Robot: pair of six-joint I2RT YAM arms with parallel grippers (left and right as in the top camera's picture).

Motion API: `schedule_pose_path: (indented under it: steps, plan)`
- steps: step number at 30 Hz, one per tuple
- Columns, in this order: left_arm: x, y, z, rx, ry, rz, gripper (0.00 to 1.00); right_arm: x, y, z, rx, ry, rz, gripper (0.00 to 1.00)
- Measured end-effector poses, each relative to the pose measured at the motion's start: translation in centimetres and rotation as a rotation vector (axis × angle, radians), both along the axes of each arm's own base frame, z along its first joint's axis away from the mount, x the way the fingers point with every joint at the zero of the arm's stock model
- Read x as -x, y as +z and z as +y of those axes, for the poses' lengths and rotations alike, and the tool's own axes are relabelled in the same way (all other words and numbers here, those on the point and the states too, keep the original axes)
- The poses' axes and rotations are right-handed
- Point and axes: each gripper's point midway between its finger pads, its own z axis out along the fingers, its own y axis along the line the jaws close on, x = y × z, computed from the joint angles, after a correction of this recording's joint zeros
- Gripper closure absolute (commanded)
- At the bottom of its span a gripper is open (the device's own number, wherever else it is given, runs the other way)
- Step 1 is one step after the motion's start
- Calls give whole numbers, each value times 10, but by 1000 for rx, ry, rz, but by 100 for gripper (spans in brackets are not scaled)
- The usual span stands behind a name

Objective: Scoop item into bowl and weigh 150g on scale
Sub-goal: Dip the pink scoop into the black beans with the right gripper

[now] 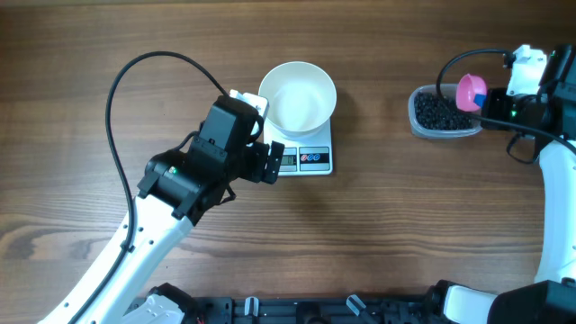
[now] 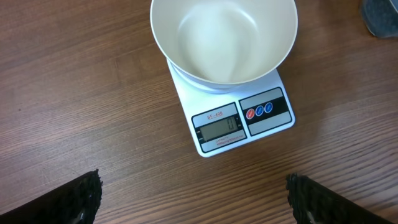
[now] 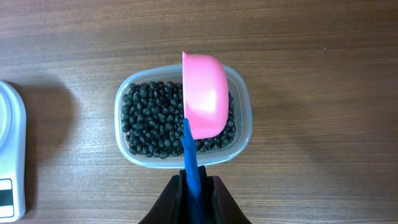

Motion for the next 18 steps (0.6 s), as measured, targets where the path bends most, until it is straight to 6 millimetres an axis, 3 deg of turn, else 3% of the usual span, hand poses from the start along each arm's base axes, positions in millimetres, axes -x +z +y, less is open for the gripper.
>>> schedule_pose_path:
  steps: [10,18]
  plan:
    - [0,0,0,0,0,0,0,-5,-43,-1,-37,10,124,96]
    - [0,0,0,0,0,0,0,-13,-56,-1,-53,17,134,96]
